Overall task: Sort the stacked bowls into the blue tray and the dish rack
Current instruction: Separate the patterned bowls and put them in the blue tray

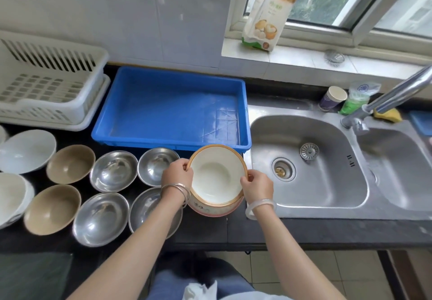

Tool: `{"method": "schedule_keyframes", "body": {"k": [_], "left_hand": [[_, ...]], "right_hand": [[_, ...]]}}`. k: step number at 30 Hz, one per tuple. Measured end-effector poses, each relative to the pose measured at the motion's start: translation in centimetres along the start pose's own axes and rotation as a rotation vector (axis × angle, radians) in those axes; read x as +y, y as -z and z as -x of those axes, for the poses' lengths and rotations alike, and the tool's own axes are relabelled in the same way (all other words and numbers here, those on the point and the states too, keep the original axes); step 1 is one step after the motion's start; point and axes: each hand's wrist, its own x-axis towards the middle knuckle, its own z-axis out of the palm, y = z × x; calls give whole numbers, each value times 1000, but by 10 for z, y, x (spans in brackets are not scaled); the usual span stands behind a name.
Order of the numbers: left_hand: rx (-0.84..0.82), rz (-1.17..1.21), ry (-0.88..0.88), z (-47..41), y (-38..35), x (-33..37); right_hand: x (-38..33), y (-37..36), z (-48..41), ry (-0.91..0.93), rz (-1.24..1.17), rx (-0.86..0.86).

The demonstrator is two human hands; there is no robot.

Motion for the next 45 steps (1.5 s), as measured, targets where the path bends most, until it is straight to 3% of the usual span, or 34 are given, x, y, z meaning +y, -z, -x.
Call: {"method": "schedule_keyframes", "body": {"k": [9, 20, 36, 45], "left_hand": [[-155, 53, -138, 3, -11, 53], [-436, 59, -121, 35, -95, 68], [-433, -134, -171, 41, -121, 53], [-473, 43, -129, 39, -109, 47]], "right_hand": [[20, 68, -6, -118, -192, 106], [101, 108, 13, -323, -205, 221], [139, 82, 16, -418, -287, 180], [138, 87, 18, -346, -227, 98]]}}
